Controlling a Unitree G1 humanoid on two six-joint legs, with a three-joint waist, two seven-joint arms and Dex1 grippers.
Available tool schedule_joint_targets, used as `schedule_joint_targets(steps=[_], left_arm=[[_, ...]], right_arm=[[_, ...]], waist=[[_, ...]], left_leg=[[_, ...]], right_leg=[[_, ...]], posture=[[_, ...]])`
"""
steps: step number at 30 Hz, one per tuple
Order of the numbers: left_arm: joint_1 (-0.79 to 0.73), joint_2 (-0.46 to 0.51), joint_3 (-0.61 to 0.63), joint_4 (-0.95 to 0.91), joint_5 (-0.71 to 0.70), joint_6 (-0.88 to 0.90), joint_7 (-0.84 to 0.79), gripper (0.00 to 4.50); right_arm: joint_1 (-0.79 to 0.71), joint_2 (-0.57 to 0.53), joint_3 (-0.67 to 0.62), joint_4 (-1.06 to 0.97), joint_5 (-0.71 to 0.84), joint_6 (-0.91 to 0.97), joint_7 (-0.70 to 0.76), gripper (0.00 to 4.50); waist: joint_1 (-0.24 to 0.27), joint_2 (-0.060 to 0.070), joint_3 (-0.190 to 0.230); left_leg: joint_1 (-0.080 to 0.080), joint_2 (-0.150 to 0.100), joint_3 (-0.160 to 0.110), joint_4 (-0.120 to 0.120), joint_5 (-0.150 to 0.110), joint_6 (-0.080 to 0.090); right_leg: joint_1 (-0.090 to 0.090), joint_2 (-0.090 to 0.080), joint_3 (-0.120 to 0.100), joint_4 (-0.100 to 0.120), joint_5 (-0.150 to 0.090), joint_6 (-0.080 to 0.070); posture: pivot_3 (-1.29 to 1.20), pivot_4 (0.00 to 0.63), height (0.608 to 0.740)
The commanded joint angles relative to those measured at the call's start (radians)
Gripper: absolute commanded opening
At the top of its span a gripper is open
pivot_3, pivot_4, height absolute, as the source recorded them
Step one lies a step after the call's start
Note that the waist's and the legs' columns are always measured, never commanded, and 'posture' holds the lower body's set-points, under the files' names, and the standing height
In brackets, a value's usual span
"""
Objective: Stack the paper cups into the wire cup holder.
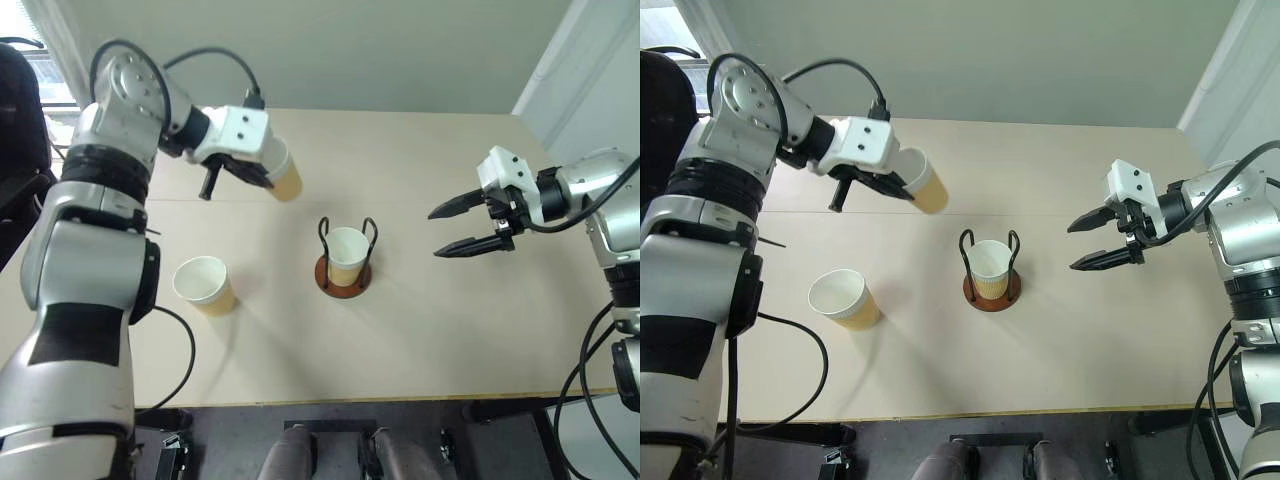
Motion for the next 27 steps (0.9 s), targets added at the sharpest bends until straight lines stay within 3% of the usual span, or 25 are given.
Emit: schedule_joint_targets(steps=[1, 8, 22, 27], left_arm=[[-0.074, -0.027, -0.033, -0.021, -0.066, 0.029, -0.040, 0.06], [-0.116, -0.064, -0.153, -0.053, -0.205, 0.083, -0.040, 0.06], [-0.136, -0.062, -0.393, -0.241, -0.525, 0.234, -0.040, 0.06], [-0.142, -0.047, -0.474, -0.316, -0.608, 0.277, -0.040, 0.06]], right_arm=[[-0.048, 0.009, -0.027, 0.010, 0.013, -0.009, 0.013, 3.38], [-0.074, 0.008, -0.035, 0.032, 0.057, -0.021, 0.034, 3.38], [-0.041, -0.183, 0.054, 0.009, 0.262, -0.082, 0.034, 3.38], [-0.047, -0.194, 0.072, 0.024, 0.272, -0.094, 0.034, 3.38]], waist=[[-0.001, 0.000, 0.000], [-0.002, 0.003, 0.001], [0.004, 0.005, 0.003], [0.002, 0.006, 0.003]], left_leg=[[0.000, -0.001, 0.001, -0.001, 0.000, 0.000], [-0.001, 0.000, 0.002, 0.001, -0.001, 0.002], [-0.002, -0.001, 0.007, 0.006, 0.003, -0.004], [-0.001, 0.000, 0.007, 0.008, -0.002, 0.006]], right_leg=[[0.000, 0.000, 0.000, 0.000, 0.000, 0.000], [0.000, 0.000, 0.002, 0.000, 0.001, 0.001], [0.000, 0.001, 0.005, -0.001, 0.002, 0.005], [0.002, 0.001, 0.007, 0.000, 0.004, 0.008]], posture=[[0.00, 0.150, 0.740], [0.00, 0.150, 0.740], [0.00, 0.150, 0.740], [0.00, 0.150, 0.740]])
